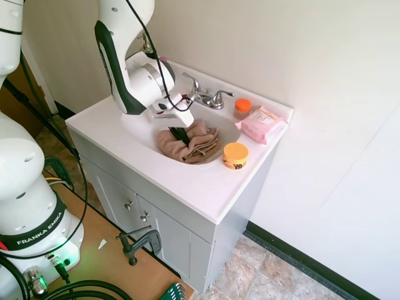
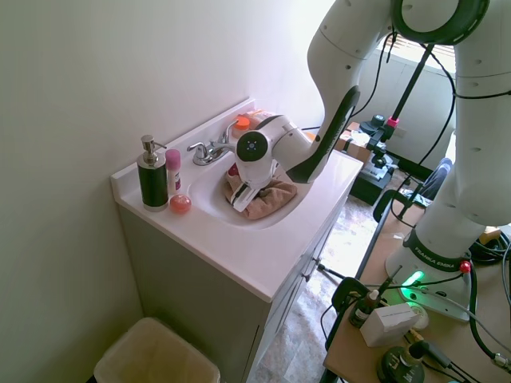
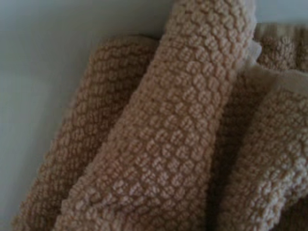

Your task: Wipe the sink

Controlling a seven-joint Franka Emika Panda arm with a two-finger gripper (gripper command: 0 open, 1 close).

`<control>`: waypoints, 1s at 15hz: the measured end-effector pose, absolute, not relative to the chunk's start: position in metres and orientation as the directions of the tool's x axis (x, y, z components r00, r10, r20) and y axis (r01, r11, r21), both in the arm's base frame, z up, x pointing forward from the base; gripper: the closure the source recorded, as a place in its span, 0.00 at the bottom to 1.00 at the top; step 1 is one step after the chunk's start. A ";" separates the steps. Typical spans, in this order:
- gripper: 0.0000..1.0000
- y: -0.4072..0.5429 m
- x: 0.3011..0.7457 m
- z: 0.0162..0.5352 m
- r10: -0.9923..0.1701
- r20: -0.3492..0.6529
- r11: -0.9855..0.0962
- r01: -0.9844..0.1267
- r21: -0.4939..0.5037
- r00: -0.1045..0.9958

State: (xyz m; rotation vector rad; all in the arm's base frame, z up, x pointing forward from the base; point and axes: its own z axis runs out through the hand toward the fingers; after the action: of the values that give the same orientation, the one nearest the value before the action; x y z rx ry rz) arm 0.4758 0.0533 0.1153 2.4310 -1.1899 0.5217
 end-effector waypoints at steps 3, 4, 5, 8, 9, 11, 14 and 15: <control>1.00 0.081 0.482 0.120 -0.699 0.445 -0.560 -0.815 0.148 0.560; 1.00 0.089 0.484 0.122 -0.706 0.434 -0.559 -0.817 0.142 0.559; 1.00 0.097 0.486 0.124 -0.716 0.421 -0.558 -0.819 0.135 0.557; 1.00 0.106 0.494 0.130 -0.750 0.378 -0.540 -0.832 0.125 0.543; 1.00 0.106 0.497 0.132 -0.763 0.360 -0.531 -0.838 0.125 0.537; 1.00 0.106 0.500 0.134 -0.785 0.325 -0.517 -0.847 0.123 0.527; 1.00 0.103 0.507 0.140 -0.832 0.262 -0.480 -0.871 0.104 0.490; 1.00 0.097 0.510 0.143 -0.849 0.238 -0.462 -0.881 0.100 0.472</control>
State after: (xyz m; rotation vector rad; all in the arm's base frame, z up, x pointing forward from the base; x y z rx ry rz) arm 0.5096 0.0968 0.1428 2.5095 -1.4975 0.2280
